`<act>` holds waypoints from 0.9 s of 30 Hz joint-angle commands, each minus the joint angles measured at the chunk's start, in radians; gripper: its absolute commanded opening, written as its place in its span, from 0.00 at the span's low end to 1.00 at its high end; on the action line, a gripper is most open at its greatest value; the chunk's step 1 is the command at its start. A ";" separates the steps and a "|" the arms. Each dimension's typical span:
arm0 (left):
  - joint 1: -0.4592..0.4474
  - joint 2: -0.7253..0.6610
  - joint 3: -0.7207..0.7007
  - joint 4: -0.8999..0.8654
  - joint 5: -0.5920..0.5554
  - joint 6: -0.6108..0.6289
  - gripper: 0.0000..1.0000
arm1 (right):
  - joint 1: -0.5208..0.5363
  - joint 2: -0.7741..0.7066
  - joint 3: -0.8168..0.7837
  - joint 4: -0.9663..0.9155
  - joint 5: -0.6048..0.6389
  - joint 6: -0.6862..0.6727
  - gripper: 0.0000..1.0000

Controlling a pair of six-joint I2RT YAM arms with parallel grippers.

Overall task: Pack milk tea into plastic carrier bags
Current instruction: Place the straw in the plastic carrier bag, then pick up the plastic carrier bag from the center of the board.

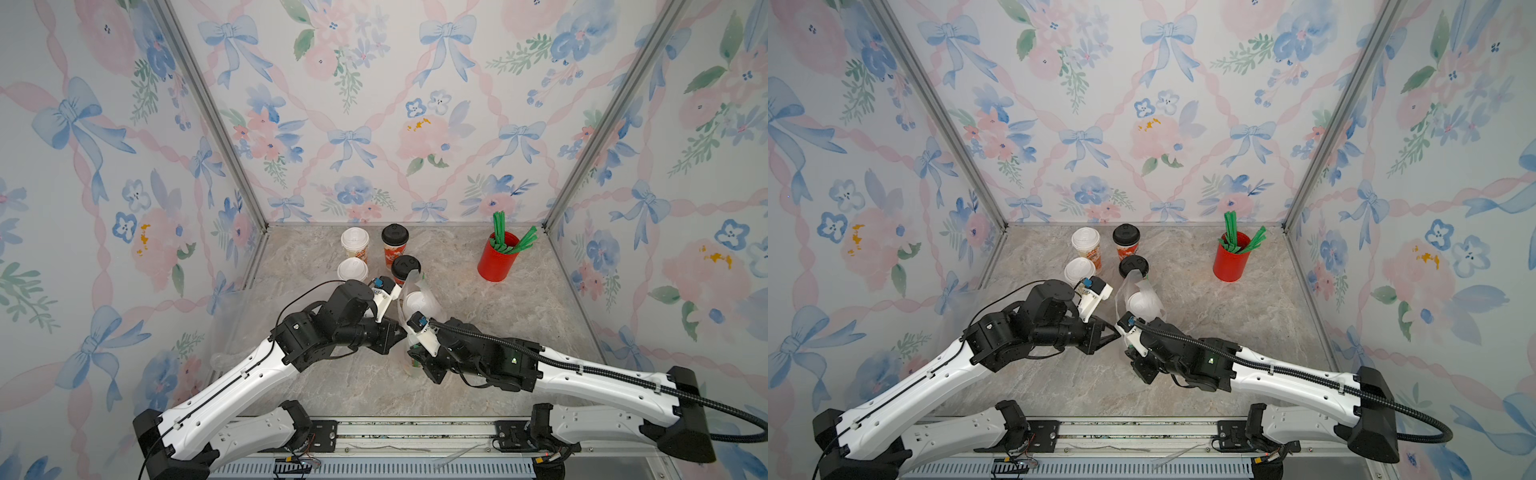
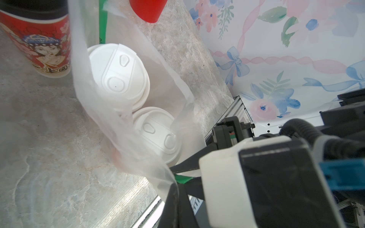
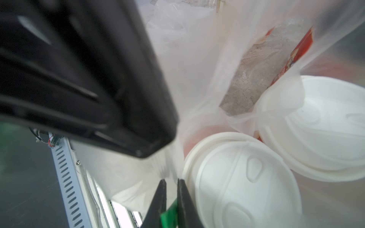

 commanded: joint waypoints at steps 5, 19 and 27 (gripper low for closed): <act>-0.004 -0.001 -0.002 0.012 -0.031 -0.015 0.03 | -0.004 -0.052 0.099 -0.117 -0.028 0.074 0.55; -0.002 0.078 0.090 0.010 -0.154 0.055 0.42 | -0.270 -0.111 0.387 -0.552 0.053 0.462 0.74; 0.004 0.195 0.168 0.006 -0.211 0.138 0.53 | -0.360 0.008 0.480 -0.680 -0.014 0.521 0.79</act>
